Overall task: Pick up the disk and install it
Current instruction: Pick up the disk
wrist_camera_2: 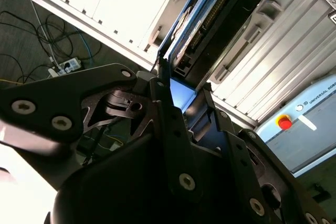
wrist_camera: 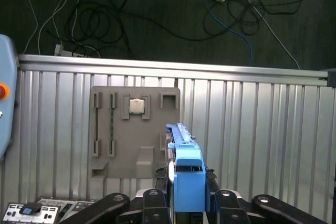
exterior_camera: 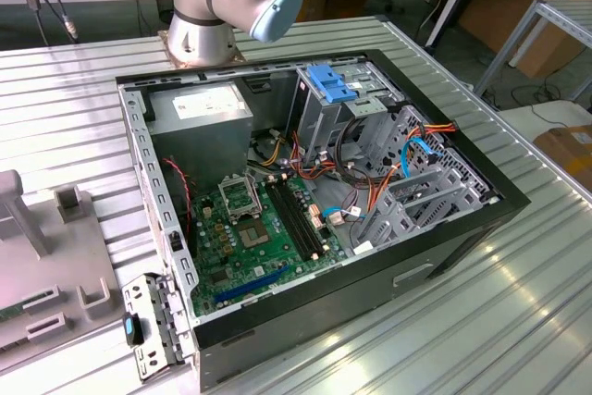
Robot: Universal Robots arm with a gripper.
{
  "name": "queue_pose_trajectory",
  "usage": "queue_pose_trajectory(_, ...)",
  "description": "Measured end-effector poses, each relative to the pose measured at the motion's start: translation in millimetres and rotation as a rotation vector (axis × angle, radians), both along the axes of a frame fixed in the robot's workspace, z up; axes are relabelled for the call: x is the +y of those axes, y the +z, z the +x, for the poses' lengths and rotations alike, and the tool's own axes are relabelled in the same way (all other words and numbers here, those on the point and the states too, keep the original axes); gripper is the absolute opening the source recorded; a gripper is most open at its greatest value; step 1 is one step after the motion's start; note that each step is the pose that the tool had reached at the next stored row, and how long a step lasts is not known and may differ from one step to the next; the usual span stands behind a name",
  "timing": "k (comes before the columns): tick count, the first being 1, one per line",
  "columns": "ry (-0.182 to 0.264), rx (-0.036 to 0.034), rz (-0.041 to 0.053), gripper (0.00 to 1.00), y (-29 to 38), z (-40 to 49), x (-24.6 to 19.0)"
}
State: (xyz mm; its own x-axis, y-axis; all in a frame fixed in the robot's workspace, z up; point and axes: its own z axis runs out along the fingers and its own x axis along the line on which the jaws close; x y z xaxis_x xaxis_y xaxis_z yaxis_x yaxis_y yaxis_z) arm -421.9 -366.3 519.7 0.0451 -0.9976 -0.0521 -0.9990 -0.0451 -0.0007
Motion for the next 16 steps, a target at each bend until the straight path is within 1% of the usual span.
queue_pose_trajectory(3,0.0,0.0,0.0,0.36,0.0,2.4,0.1)
queue_pose_trajectory(6,0.0,0.0,0.0,0.36,0.0,7.1,0.6)
queue_pose_trajectory(14,0.0,-0.0001,0.0001,0.36,-0.1,27.0,2.5)
queue_pose_trajectory(15,0.0,0.0,0.0,0.36,0.0,32.0,2.9)
queue_pose_trajectory(16,0.0,0.0,0.0,0.36,0.0,40.0,3.5)
